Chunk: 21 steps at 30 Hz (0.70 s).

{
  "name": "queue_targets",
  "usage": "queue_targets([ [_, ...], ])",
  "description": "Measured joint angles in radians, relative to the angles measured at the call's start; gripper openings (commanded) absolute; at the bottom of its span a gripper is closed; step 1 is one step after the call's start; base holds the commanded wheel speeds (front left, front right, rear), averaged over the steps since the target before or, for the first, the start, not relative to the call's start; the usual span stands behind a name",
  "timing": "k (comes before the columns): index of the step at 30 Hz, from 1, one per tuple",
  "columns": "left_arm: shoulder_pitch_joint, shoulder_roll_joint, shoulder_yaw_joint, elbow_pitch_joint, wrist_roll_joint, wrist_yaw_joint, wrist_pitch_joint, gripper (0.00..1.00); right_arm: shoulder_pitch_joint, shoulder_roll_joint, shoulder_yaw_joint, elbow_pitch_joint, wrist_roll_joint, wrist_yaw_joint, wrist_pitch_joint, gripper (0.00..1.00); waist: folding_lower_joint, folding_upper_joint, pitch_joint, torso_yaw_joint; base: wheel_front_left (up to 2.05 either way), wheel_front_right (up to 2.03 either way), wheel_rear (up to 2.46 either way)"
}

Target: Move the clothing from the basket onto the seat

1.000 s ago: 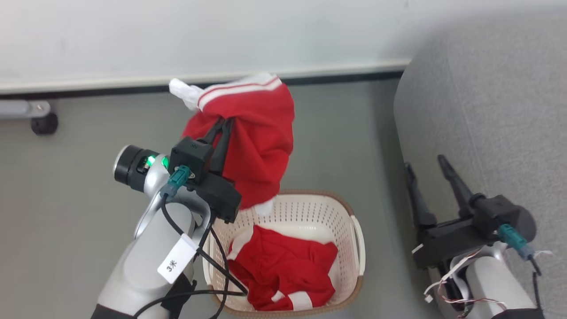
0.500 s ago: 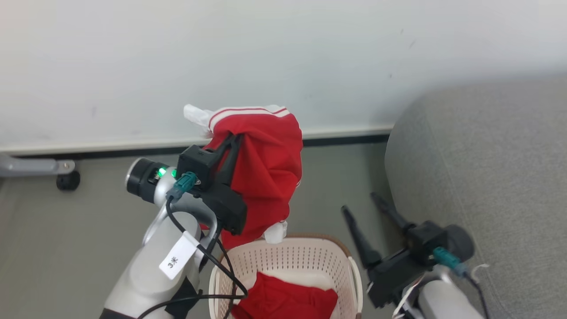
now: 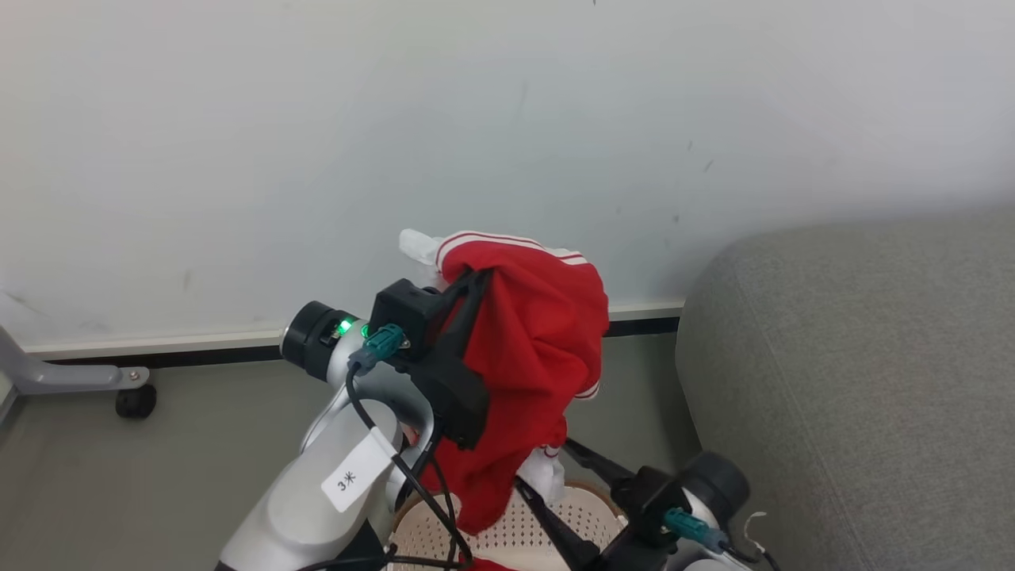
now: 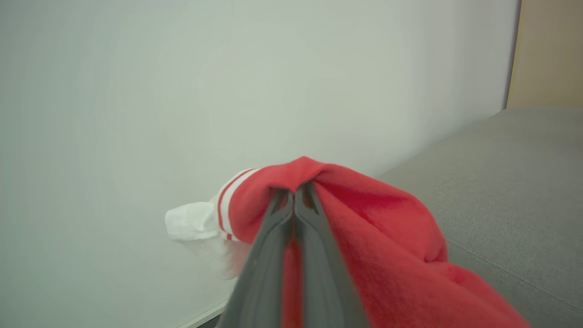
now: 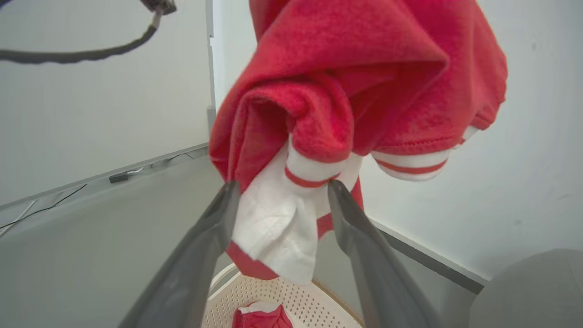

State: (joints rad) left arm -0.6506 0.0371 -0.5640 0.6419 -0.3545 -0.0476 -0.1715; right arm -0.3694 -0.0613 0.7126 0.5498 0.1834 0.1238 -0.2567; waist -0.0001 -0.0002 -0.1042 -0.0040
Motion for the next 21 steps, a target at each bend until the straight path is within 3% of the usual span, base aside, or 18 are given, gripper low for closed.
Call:
queue_targets([
  [4,0.002,0.0,-0.041,-0.03,-0.026,0.013,0.013,0.0,-0.031,0.0,0.058,0.032,0.003,0.0,0.0,1.0,0.0,0.0001,-0.012,0.002,0.0,0.0,0.0],
  [14,0.024,0.001,-0.12,-0.099,-0.093,0.04,0.045,0.0,-0.12,-0.001,0.067,0.089,0.047,0.001,0.0,1.0,0.0002,0.0002,-0.018,0.019,0.0,0.0,0.0],
  [15,0.024,0.001,-0.123,-0.1,-0.093,0.04,0.046,0.0,-0.124,-0.001,0.075,0.089,0.06,0.001,0.0,0.53,0.0002,0.0002,-0.018,0.021,0.0,0.0,0.0],
  [16,0.024,0.001,-0.124,-0.1,-0.094,0.043,0.047,0.0,-0.127,-0.001,0.082,0.089,0.068,0.001,0.0,0.19,0.0002,0.0002,-0.018,0.022,0.0,0.0,0.0],
  [17,0.024,0.001,-0.124,-0.1,-0.095,0.049,0.048,0.0,-0.13,-0.001,0.086,0.088,0.076,0.001,0.0,0.0,0.0002,0.0002,-0.018,0.024,0.0,0.0,0.0],
  [21,0.042,0.001,-0.099,-0.081,-0.097,0.063,0.057,0.0,-0.13,0.0,0.082,0.088,0.109,0.001,0.0,0.0,0.0002,0.0002,-0.017,0.024,0.0,0.0,0.0],
])
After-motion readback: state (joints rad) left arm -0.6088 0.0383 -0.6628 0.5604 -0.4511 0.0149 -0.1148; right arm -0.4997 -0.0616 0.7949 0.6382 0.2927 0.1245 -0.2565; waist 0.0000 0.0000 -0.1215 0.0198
